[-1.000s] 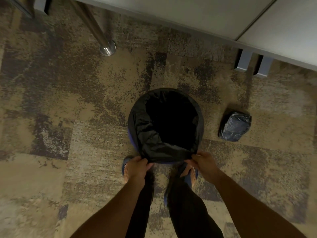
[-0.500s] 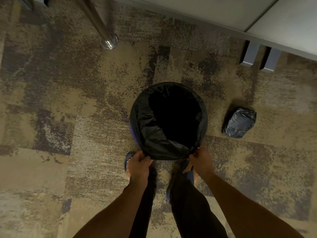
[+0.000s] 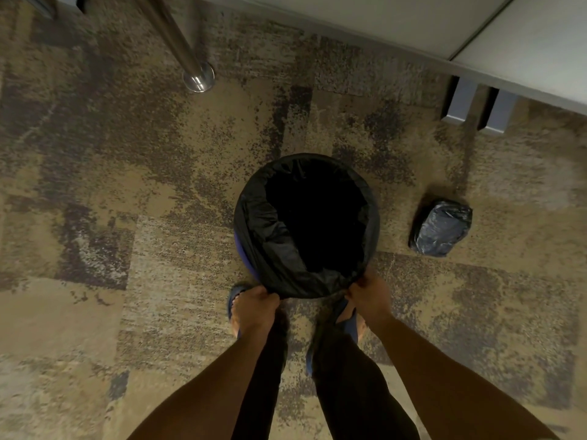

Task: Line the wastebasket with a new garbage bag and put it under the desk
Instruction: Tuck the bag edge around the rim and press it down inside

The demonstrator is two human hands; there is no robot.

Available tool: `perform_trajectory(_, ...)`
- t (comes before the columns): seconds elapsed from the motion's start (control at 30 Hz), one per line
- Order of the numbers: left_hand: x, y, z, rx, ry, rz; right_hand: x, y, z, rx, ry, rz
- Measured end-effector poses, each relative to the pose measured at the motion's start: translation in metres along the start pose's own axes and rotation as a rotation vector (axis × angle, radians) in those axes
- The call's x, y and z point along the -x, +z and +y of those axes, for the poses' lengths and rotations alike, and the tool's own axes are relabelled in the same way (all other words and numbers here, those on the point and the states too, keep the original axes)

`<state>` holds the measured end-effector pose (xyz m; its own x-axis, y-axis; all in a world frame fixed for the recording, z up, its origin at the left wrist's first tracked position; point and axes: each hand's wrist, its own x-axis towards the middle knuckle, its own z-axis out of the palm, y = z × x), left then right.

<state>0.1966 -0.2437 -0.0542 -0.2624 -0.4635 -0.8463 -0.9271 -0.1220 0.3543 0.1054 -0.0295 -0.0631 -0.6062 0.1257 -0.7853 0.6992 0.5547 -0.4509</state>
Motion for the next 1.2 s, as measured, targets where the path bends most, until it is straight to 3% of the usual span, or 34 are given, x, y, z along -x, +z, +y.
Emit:
perform_trajectory(0.13,-0.018,-0.021,0.014,0.285,-0.093,0.117,-0.012,-0.007,-0.003,0.136,-0.050,0.052)
perform_trajectory(0.2,-0.030,-0.039,0.022,0.355,-0.024,0.173,-0.013,-0.011,-0.003,0.136,-0.062,0.012)
perform_trajectory(0.37,-0.028,-0.055,0.043,-0.048,0.460,0.167,-0.016,-0.015,-0.007,0.113,-0.011,-0.060)
perform_trajectory(0.47,-0.023,-0.045,0.044,-0.248,0.560,0.275,-0.014,-0.015,-0.010,0.118,-0.016,-0.065)
perform_trajectory(0.63,-0.025,-0.034,0.050,-0.370,0.496,0.366,-0.010,-0.017,-0.019,0.130,-0.016,-0.065)
perform_trajectory(0.93,-0.023,-0.042,0.044,-0.132,0.383,0.423,-0.009,-0.017,-0.021,0.163,-0.045,-0.088)
perform_trajectory(1.0,-0.030,-0.047,0.040,-0.010,0.261,0.384,-0.009,-0.017,-0.020,0.153,-0.060,-0.088)
perform_trajectory(1.1,-0.046,-0.056,0.036,0.250,0.050,0.191,-0.012,-0.015,-0.019,0.139,-0.057,-0.088)
perform_trajectory(1.2,-0.053,-0.057,0.035,0.427,-0.011,0.071,-0.015,-0.015,-0.017,0.151,-0.037,-0.100)
